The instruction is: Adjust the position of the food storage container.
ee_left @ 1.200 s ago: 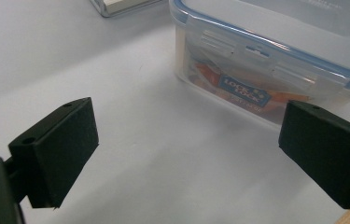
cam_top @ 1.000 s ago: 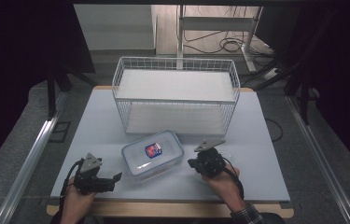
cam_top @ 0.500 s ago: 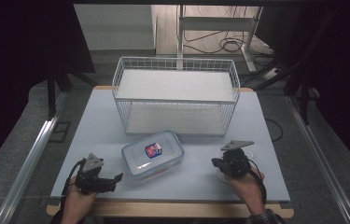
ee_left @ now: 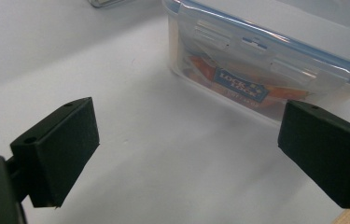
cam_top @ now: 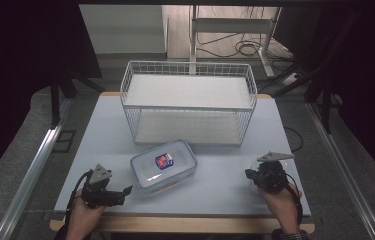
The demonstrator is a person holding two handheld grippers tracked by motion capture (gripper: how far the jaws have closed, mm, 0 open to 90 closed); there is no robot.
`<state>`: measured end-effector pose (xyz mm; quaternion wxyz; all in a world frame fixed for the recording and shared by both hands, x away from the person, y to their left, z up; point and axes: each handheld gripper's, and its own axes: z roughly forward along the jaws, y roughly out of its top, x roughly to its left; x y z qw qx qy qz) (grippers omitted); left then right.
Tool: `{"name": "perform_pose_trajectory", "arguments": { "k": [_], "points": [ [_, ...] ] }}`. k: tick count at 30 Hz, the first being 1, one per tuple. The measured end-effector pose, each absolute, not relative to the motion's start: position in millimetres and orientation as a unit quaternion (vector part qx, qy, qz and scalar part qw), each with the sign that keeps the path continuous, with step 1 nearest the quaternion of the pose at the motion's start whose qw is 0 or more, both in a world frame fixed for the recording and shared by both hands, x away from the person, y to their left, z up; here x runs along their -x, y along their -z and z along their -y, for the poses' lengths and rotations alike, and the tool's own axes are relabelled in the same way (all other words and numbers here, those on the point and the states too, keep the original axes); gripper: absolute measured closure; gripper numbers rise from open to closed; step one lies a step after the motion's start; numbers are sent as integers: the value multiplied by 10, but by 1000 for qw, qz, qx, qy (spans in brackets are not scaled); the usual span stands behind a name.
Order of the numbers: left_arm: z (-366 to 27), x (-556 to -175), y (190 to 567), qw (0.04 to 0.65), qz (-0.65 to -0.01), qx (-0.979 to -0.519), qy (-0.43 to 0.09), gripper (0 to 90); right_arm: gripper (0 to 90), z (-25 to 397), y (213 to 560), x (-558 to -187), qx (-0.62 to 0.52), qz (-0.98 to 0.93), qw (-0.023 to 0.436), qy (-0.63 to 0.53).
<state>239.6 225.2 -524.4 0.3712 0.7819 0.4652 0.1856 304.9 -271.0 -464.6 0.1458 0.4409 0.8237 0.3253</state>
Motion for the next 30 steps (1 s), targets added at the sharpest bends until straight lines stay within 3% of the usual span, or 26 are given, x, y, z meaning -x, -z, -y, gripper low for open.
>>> {"name": "perform_pose_trajectory", "arguments": {
  "k": [10,13,14,15,16,23,26,30],
  "points": [
    [-2242,-2401,5211,384,-472,-778,-159,59,894,2782,4649,-3072,-448,-811,147,-347],
    [-2227,-2406,5171,382,-471,-780,-156,126,894,2716,4626,-3069,-428,-813,134,-372],
    [-2224,-2404,5162,381,-470,-781,-156,186,895,2673,4620,-3071,-421,-814,131,-378],
    [-2221,-2408,5151,382,-465,-784,-153,309,895,2594,4623,-3087,-404,-821,123,-385],
    [-2220,-2412,5147,384,-461,-786,-150,309,895,2594,4623,-3087,-404,-821,123,-385],
    [-2208,-2552,5164,384,-474,-780,-140,703,895,2186,4669,-3252,-372,-838,100,-387],
    [-2182,-2608,5171,384,-479,-777,-140,782,895,2002,4696,-3366,-362,-844,101,-382],
    [-2139,-2671,5199,369,-481,-782,-145,808,895,1767,4777,-3574,-362,-848,94,-377]
  ]
}}
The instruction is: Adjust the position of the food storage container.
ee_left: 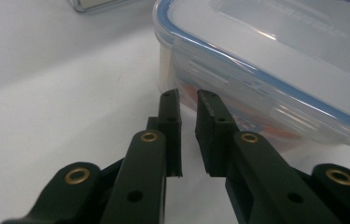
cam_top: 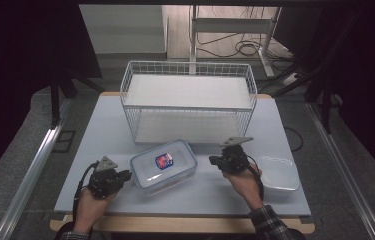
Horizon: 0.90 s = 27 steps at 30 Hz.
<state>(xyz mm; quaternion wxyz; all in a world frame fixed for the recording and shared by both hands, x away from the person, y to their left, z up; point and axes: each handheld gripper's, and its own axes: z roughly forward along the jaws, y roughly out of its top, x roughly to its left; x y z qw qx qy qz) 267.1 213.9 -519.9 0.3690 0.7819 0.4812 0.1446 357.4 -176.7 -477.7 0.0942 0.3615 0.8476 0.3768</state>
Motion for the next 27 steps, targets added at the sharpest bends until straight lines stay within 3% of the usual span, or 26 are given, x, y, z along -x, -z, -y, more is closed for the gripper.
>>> {"name": "perform_pose_trajectory", "arguments": {
  "k": [8,14,22,27],
  "points": [
    [-2069,-2828,5242,348,-488,-785,-153,817,895,1444,4909,-3873,-360,-850,77,-377],
    [-2016,-2952,5236,352,-489,-784,-149,825,896,1428,4938,-3907,-355,-856,63,-370],
    [-1925,-3068,5246,359,-483,-787,-135,850,896,1590,4975,-3686,-361,-860,44,-359],
    [-1823,-3082,5245,362,-469,-796,-121,865,895,1667,4946,-3479,-358,-867,68,-340]
  ]
}}
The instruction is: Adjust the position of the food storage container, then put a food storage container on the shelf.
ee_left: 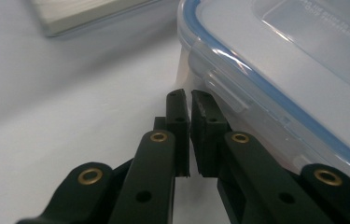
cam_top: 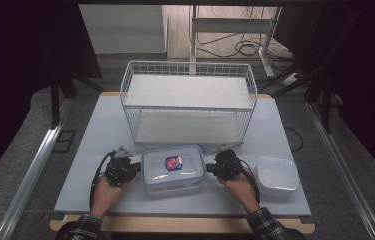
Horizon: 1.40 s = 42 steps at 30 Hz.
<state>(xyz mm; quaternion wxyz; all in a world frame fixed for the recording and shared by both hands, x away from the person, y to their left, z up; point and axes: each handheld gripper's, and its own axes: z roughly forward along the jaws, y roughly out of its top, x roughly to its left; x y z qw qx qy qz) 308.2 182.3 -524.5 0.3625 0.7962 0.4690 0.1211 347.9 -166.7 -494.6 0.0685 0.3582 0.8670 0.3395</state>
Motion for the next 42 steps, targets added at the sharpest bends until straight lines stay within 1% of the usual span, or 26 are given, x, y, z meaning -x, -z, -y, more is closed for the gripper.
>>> {"name": "perform_pose_trajectory", "arguments": {
  "k": [5,11,12,13,14,15,16,17,18,21,22,23,26,29,32,35,37,40,42],
  "points": [
    [-1705,-3120,5244,365,-455,-804,-115,873,895,1800,4931,-3321,-369,-863,63,-338],
    [-1619,-3156,5243,370,-444,-808,-113,878,895,1917,4919,-3180,-378,-860,70,-334],
    [-1618,-3155,5241,369,-444,-809,-114,866,895,1924,4918,-3169,-378,-861,72,-333],
    [-1631,-3149,5235,367,-447,-808,-115,835,894,1929,4920,-3161,-376,-861,73,-334],
    [-1661,-3139,5226,368,-452,-804,-117,786,893,1935,4917,-3153,-376,-861,72,-336],
    [-1702,-3128,5211,370,-456,-801,-118,713,876,1948,4909,-3145,-375,-860,74,-339],
    [-1768,-3110,5185,370,-458,-798,-127,631,831,1957,4896,-3131,-377,-858,83,-339],
    [-1814,-3093,5166,372,-463,-793,-133,577,789,1978,4873,-3112,-377,-856,101,-339],
    [-1852,-3080,5151,377,-463,-790,-135,518,755,2003,4853,-3102,-377,-853,109,-343],
    [-1904,-3037,5141,386,-460,-788,-137,354,639,2074,4817,-3094,-388,-841,114,-359],
    [-1917,-3020,5150,388,-457,-789,-136,325,616,2088,4811,-3091,-390,-839,110,-364],
    [-1927,-3007,5157,390,-455,-789,-134,274,568,2106,4800,-3090,-391,-836,109,-369],
    [-1938,-2975,5169,389,-457,-789,-133,156,465,2131,4777,-3087,-391,-831,113,-380],
    [-1969,-2952,5171,392,-460,-787,-126,94,345,2150,4767,-3099,-391,-825,113,-392],
    [-2007,-2940,5166,399,-456,-785,-129,60,263,2141,4775,-3106,-386,-823,108,-401],
    [-2032,-2930,5158,404,-448,-786,-133,39,194,2119,4772,-3110,-381,-822,104,-410],
    [-2048,-2930,5138,410,-446,-784,-134,31,164,2110,4763,-3113,-378,-820,100,-418],
    [-2044,-2928,5074,419,-446,-781,-126,24,110,2094,4760,-3128,-375,-822,91,-419],
    [-2016,-2924,5007,430,-443,-778,-111,27,84,2078,4761,-3145,-376,-820,81,-424]
  ]
}}
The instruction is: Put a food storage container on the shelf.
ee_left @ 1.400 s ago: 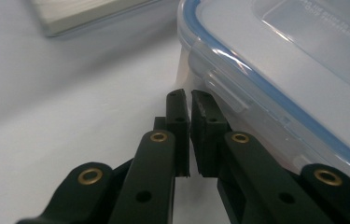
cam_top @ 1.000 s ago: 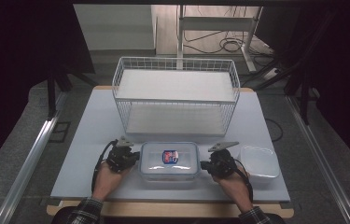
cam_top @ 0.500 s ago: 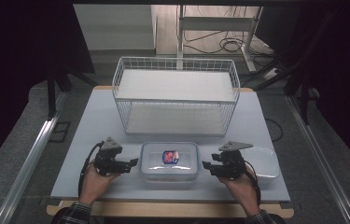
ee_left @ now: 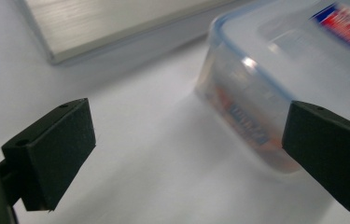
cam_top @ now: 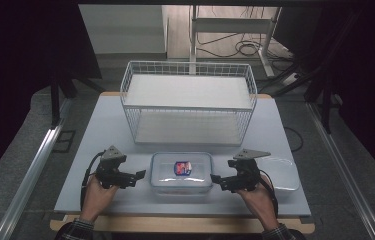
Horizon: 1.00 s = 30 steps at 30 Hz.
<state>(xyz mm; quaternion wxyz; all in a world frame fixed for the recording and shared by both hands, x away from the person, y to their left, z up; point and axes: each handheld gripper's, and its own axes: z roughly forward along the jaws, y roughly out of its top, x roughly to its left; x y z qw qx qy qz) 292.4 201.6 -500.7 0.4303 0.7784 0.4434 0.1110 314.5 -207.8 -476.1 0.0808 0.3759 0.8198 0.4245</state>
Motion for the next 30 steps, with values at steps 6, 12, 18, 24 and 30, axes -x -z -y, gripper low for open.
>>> {"name": "perform_pose_trajectory", "arguments": {
  "k": [6,12,18,24,30],
  "points": [
    [-1830,-2953,4941,434,-423,-791,-85,26,37,1949,4753,-3168,-366,-828,60,-421],
    [-1658,-3029,4970,432,-407,-803,-49,34,62,1828,4794,-3231,-370,-836,32,-404],
    [-1676,-3200,5158,451,-411,-791,38,4,52,1794,4921,-3357,-382,-832,-24,-401],
    [-1601,-3236,5253,453,-402,-788,108,0,31,1763,5038,-3476,-402,-816,-96,-405],
    [-1678,-3172,5165,447,-416,-785,110,125,165,1842,4977,-3453,-419,-809,-120,-394]
  ]
}}
